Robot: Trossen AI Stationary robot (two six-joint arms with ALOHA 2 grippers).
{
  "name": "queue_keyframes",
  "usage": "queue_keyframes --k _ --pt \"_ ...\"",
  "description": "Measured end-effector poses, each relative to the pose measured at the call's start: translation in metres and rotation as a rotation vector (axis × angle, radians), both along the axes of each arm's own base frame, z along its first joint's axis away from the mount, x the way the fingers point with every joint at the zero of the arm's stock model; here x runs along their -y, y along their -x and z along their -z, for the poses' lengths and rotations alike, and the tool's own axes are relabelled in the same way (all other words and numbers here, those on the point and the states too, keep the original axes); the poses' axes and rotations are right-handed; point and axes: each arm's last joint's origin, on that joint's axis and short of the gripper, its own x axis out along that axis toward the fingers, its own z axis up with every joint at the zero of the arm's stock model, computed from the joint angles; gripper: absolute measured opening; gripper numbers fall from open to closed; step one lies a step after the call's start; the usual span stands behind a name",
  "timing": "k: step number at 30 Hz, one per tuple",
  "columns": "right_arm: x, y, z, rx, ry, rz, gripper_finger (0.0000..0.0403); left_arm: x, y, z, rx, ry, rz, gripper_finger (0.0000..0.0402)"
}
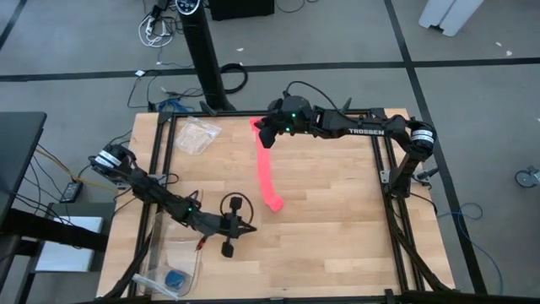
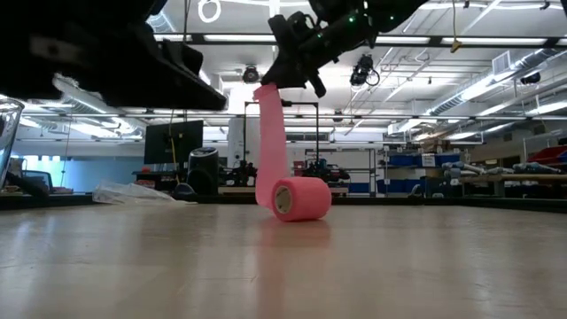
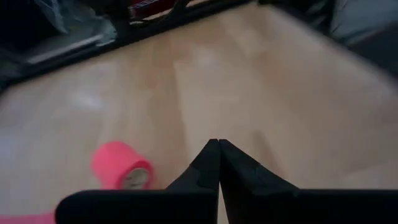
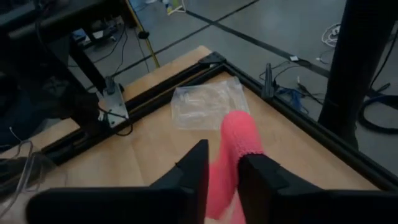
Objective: Roll bandage
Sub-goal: Roll the pink bandage
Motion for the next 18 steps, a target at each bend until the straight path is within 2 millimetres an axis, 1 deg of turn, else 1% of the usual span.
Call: queue_keyframes --k 4,9,13,18 --pt "0.001 0.0 0.001 -0.001 0.006 -0.005 0.0044 0.004 -0.014 0.006 0.004 -0.182 -0.06 0.004" --pt "0.0 0.0 0.0 0.009 0.009 -0.008 0.0042 0.005 -0.033 0.015 -0.014 -0.392 -0.174 0.0088" --pt "-0.001 0.0 0.0 0.007 0.016 -0.012 0.0047 0.004 -0.044 0.024 -0.04 -0.485 -0.231 0.0134" --pt "-0.003 -0.001 0.0 0.005 0.025 -0.021 0.0045 0.0 -0.052 0.045 -0.118 -0.575 -0.238 0.0175"
